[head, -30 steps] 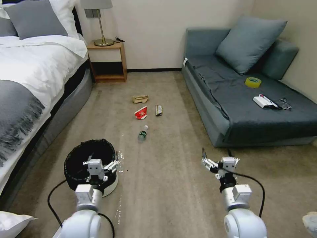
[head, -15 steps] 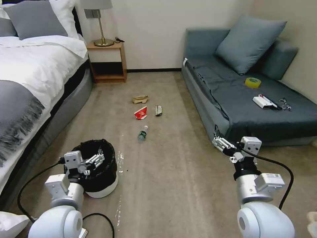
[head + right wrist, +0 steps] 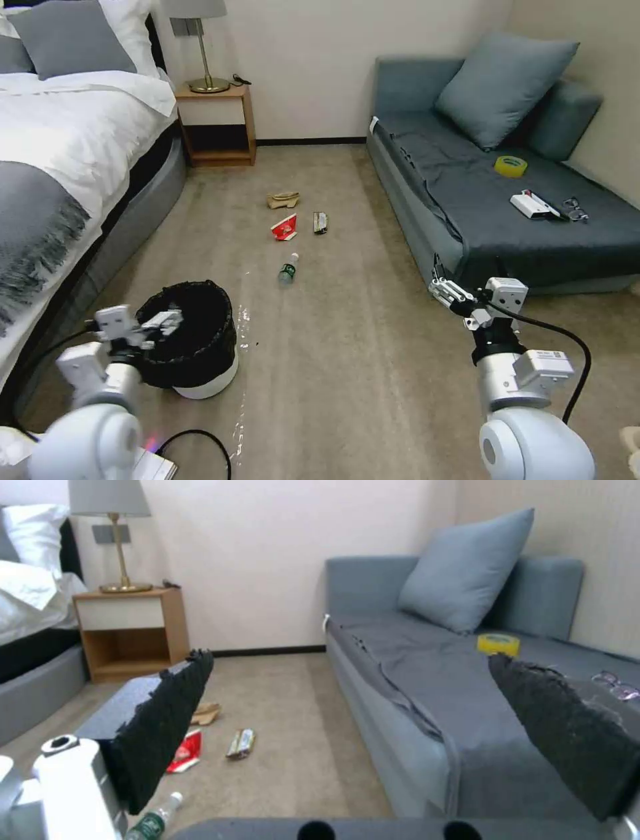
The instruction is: Pick up the trash bin, then pick up the garbage on the floor and place it into the trash bin.
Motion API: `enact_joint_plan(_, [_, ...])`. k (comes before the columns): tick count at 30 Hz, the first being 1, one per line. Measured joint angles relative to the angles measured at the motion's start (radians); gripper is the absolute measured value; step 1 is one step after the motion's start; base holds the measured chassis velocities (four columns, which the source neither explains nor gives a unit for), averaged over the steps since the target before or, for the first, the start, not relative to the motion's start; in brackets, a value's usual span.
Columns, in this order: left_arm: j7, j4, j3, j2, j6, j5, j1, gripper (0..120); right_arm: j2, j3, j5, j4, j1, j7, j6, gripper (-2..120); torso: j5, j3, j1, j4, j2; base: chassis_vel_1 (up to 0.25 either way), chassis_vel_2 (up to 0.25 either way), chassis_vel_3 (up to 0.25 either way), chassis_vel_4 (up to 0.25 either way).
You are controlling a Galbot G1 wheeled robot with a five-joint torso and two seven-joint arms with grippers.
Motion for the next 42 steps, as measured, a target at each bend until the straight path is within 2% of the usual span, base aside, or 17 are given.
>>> enact_joint_plan(7, [-0.062,-0.011,-0.009,0.011,0.039,-0.075,-0.012,100,0.000,0.000,0.002,0.000,-0.002,0.002,0.004,100,0.0000,0.000,0.000,0.0001,0.000,0.000,0.000,0.000,0.000])
enact_joint_plan(15, [-0.065,0.032,-0.008,0.027,0.042,-0.081,-0.019,100,0.002,-0.001,0.000,-0.003,-0.004,0.002,0.007,100,0.0000,0.000,0.000,0.0001,0.000,0.000,0.000,0.000,0.000])
enact_joint_plan(27, [-0.076,0.078,0.005,0.028,0.048,-0.083,-0.035,100,-0.001,-0.001,-0.002,-0.003,-0.008,0.002,0.010,100,0.0001,0.000,0.000,0.0001,0.000,0.000,0.000,0.000,0.000])
enact_joint_plan(36, [-0.117,0.166,0.006,0.056,0.059,-0.112,-0.079,100,0.001,-0.007,-0.005,-0.007,-0.008,0.003,0.013,100,0.0000,0.000,0.000,0.0002,0.000,0.000,0.000,0.000,0.000])
enact_joint_plan(39, [-0.117,0.166,0.006,0.056,0.059,-0.112,-0.079,100,0.001,-0.007,-0.005,-0.007,-0.008,0.003,0.013,100,0.0000,0.000,0.000,0.0002,0.000,0.000,0.000,0.000,0.000])
enact_joint_plan(40, [-0.135,0.213,0.010,0.073,0.059,-0.132,-0.102,100,0.001,-0.008,-0.006,-0.009,-0.007,0.003,0.013,100,0.0001,0.000,0.000,0.0000,0.000,0.000,0.000,0.000,0.000])
enact_joint_plan(42, [-0.142,0.250,0.013,0.079,0.059,-0.138,-0.113,100,-0.001,-0.008,-0.006,-0.011,-0.005,0.003,0.013,100,0.0000,0.000,0.000,0.0002,0.000,0.000,0.000,0.000,0.000])
